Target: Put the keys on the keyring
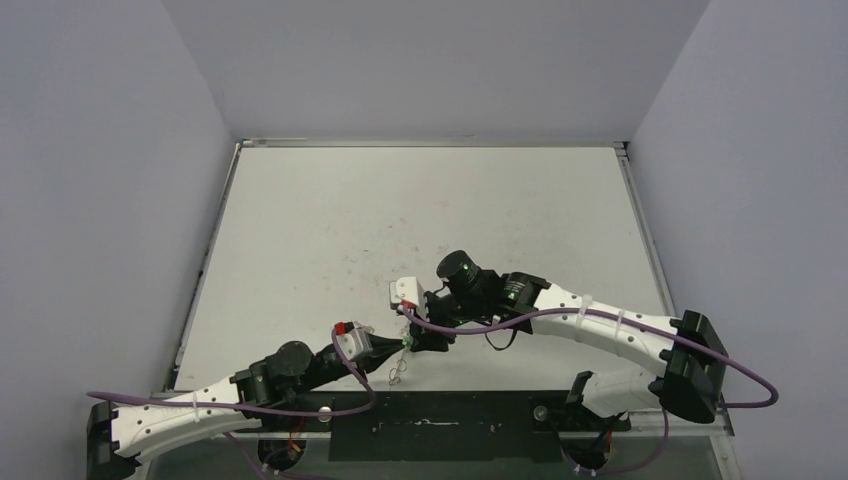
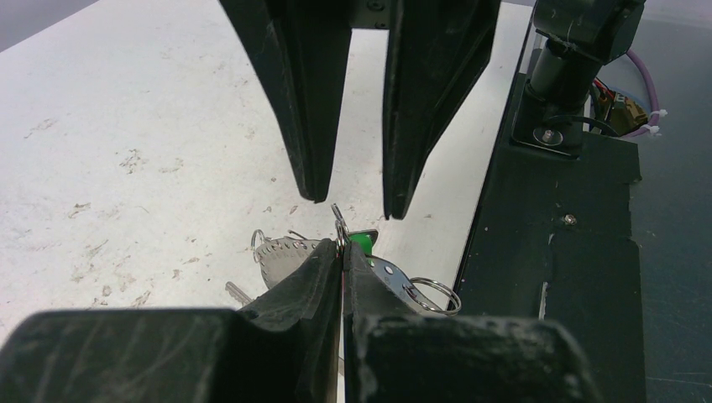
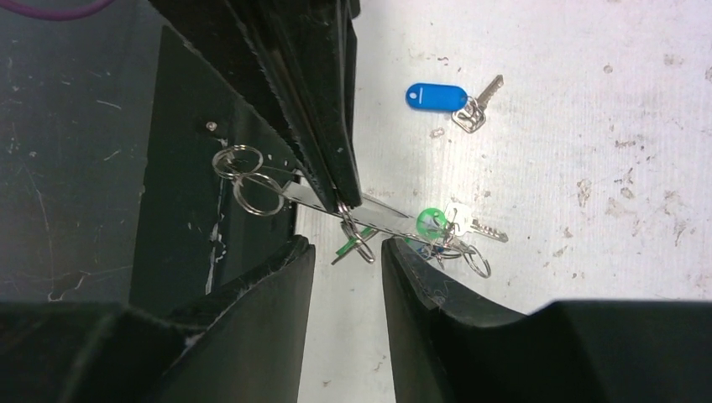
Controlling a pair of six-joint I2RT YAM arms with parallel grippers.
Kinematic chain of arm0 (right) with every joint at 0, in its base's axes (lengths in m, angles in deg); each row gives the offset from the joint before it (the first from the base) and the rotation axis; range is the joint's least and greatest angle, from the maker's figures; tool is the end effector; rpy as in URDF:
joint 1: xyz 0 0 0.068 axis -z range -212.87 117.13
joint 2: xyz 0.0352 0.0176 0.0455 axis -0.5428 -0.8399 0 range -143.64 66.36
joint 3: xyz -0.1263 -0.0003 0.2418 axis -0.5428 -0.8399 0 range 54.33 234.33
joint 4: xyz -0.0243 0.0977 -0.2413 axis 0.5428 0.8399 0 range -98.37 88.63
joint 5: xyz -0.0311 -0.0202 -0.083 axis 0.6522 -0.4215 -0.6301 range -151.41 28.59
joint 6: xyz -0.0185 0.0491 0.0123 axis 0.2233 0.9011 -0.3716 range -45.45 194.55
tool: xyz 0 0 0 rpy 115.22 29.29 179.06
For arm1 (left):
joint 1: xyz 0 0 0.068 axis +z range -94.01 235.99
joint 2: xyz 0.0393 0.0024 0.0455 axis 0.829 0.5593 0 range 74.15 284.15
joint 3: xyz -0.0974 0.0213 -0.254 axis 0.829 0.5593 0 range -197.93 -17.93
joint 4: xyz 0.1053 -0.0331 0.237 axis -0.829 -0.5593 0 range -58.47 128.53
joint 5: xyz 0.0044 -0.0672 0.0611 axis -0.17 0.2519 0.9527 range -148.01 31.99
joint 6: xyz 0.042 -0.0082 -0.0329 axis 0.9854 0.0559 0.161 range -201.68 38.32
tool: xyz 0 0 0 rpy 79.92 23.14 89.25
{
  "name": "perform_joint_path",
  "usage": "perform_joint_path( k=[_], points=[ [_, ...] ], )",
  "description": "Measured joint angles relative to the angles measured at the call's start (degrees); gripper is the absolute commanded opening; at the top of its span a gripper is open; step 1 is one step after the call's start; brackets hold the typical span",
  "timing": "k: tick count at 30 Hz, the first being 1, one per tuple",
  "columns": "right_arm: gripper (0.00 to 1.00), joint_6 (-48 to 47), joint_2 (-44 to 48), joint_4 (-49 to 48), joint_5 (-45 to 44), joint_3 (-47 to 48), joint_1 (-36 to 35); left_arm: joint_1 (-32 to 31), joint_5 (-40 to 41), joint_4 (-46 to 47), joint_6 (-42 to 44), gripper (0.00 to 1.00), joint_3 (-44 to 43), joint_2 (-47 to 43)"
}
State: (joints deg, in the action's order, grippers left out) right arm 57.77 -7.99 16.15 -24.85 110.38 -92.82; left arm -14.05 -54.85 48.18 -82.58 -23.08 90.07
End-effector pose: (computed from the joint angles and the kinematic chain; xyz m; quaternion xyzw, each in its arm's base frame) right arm 0.1195 0.2490 0.2780 -0.6385 0.6044 0.4071 0.2476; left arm 0.0453 -0.1192 0.1970 0.3891 0.5986 -0.3902 0.5814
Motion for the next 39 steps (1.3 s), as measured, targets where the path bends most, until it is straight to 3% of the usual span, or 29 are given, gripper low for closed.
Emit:
perform_joint_path(
  k=[10,29,31,35,39],
  points=[
    [0.00,-0.9,-3.7,-1.9,1.5,-1.7,2.5,0.0,-0.3,0.0,0.0,0.00,0.0,0.0],
    [0.00,-0.1,-5.8,-3.2,5.3,-3.1,3.3,0.0,-0.4,0.0,0.0,0.00,0.0,0.0],
    [0.05,0.4,-5.9,-3.5,5.3,-3.1,3.3,0.0,-0.4,0.0,0.0,0.00,0.0,0.0],
    [0.45,1.9,-5.7,-4.4,3.8,-3.6,3.3,0.0,-0.4,0.0,0.0,0.00,0.0,0.1],
    [0.70,4.1,-2.2,-5.7,-1.7,-7.1,3.4,0.0,-0.3,1.6,-0.1,0.00,0.0,1.7]
  ],
)
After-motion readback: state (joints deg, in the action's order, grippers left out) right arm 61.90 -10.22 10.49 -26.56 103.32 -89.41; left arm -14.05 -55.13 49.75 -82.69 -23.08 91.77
